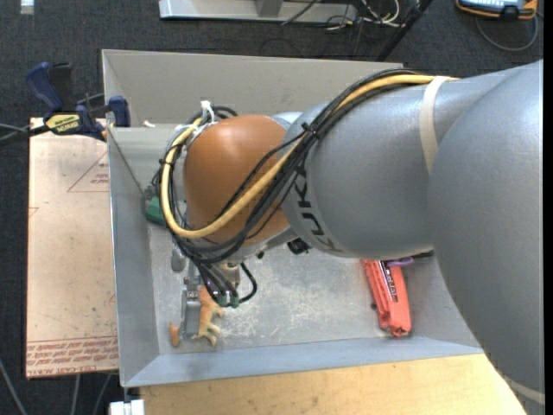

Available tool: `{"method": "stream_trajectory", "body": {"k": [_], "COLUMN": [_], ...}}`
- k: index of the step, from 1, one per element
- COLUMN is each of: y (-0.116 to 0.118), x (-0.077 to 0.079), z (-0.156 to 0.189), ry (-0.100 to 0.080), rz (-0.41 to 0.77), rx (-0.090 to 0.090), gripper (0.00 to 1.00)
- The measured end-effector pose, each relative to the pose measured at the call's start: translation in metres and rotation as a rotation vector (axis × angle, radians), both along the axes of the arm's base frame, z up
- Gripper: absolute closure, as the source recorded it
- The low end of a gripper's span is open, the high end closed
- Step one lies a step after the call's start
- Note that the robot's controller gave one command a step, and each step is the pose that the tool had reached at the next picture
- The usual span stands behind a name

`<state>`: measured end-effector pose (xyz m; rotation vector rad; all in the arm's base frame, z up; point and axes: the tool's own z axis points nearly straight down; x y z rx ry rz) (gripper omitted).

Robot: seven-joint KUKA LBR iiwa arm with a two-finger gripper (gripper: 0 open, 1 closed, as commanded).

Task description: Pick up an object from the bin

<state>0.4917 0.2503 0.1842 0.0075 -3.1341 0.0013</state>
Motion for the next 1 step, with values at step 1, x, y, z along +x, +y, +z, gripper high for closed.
{"method": "stream_trajectory", "body": {"k": [1], "y": [-0.0012], "x": [0.0022], "z": [0.0043], "ry": [-0.007], "rz": [-0.004], "rx": [0.002], "gripper": [0.0]}}
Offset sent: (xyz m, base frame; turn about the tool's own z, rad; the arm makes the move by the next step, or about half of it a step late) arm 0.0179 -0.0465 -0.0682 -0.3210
